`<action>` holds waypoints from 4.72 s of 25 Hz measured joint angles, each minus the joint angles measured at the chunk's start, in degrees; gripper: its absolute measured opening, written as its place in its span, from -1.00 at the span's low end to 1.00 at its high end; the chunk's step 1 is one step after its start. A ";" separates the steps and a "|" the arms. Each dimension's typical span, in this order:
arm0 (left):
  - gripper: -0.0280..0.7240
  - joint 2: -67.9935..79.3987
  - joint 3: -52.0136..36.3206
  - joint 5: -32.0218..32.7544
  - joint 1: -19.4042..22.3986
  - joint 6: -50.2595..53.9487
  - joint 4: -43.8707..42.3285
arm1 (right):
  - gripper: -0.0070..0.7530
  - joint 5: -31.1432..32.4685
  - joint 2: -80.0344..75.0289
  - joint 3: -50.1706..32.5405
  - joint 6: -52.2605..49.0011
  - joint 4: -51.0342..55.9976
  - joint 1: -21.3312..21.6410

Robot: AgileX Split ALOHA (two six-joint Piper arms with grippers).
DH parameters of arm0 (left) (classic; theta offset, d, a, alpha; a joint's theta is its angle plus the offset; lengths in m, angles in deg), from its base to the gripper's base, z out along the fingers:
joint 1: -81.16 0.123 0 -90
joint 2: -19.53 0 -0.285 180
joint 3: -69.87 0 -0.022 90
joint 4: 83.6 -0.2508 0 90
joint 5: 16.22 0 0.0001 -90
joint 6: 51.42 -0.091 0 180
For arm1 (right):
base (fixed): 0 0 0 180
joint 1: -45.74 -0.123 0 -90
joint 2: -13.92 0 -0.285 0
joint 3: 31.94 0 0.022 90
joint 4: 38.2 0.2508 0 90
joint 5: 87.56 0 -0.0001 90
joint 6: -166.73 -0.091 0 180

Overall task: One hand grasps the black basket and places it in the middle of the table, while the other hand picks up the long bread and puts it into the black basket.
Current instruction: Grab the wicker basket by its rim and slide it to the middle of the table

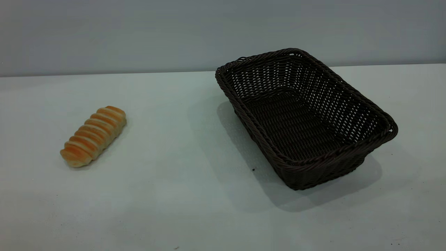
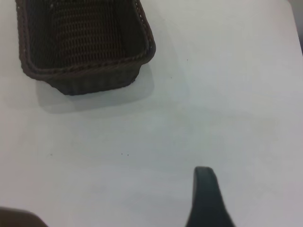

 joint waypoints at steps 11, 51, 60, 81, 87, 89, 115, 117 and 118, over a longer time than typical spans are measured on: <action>0.33 0.00 0.00 0.00 0.00 0.00 0.00 | 0.36 0.00 0.00 0.00 0.00 0.00 0.06; 0.33 0.00 0.00 0.00 0.00 0.00 0.00 | 0.36 0.00 0.00 0.00 0.00 0.00 0.07; 0.33 2.10 4.67 -5.82 0.00 7.32 0.00 | 0.36 -3.48 -5.26 1.45 0.99 0.66 -1.37; 0.33 24.36 9.87 -11.16 0.00 5.99 0.00 | 0.36 -6.06 -57.66 14.74 10.08 18.12 -1.80; 0.33 24.43 9.87 -11.62 0.00 5.99 0.00 | 0.36 -9.53 -70.54 14.83 12.34 24.27 -1.80; 0.33 24.43 9.87 -11.62 0.00 5.93 0.00 | 0.36 -10.47 -73.90 14.89 13.44 26.03 -1.80; 0.33 24.43 9.87 -11.06 0.00 5.41 0.00 | 0.36 -40.84 -100.88 15.11 8.61 46.52 -10.38; 0.33 24.43 9.87 -11.07 0.00 5.41 0.00 | 0.36 -41.50 -102.40 15.11 8.79 48.28 -10.38; 0.33 24.43 9.87 -11.07 0.00 5.41 0.00 | 0.36 -41.75 -103.25 15.11 8.84 49.28 -10.38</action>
